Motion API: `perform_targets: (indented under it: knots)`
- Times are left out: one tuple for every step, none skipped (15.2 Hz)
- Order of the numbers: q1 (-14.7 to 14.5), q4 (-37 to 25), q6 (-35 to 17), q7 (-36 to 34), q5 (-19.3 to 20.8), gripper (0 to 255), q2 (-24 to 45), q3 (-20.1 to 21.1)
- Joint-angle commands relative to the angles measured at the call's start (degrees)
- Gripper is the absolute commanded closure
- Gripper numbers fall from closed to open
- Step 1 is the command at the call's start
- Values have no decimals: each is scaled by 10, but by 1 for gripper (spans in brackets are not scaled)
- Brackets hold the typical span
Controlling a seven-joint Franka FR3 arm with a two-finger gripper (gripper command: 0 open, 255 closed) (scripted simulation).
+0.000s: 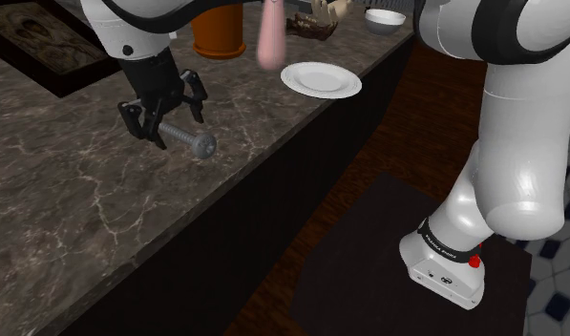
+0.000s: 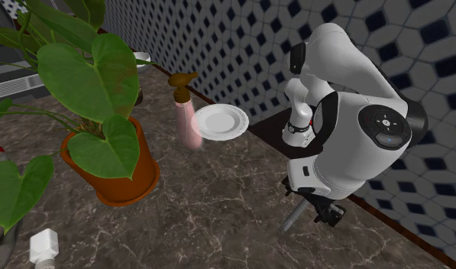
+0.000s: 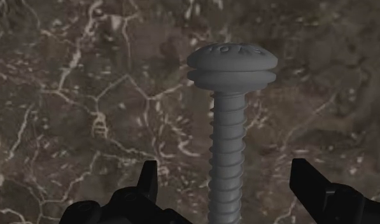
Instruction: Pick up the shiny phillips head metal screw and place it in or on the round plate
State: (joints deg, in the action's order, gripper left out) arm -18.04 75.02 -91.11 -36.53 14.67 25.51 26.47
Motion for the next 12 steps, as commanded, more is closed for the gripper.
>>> perform_targets:
  knots:
    - [0,0,0,0,0,0,0,0]
    - [0,0,0,0,0,0,0,0]
    - [0,0,0,0,0,255,0,0]
    - [0,0,0,0,0,255,0,0]
    - [0,0,0,0,0,255,0,0]
    - [0,0,0,0,0,255,0,0]
    - [0,0,0,0,0,255,0,0]
    - [0,0,0,0,0,255,0,0]
    - [0,0,0,0,0,255,0,0]
    - [0,0,0,0,0,255,0,0]
    - [0,0,0,0,0,255,0,0]
    - [0,0,0,0,0,255,0,0]
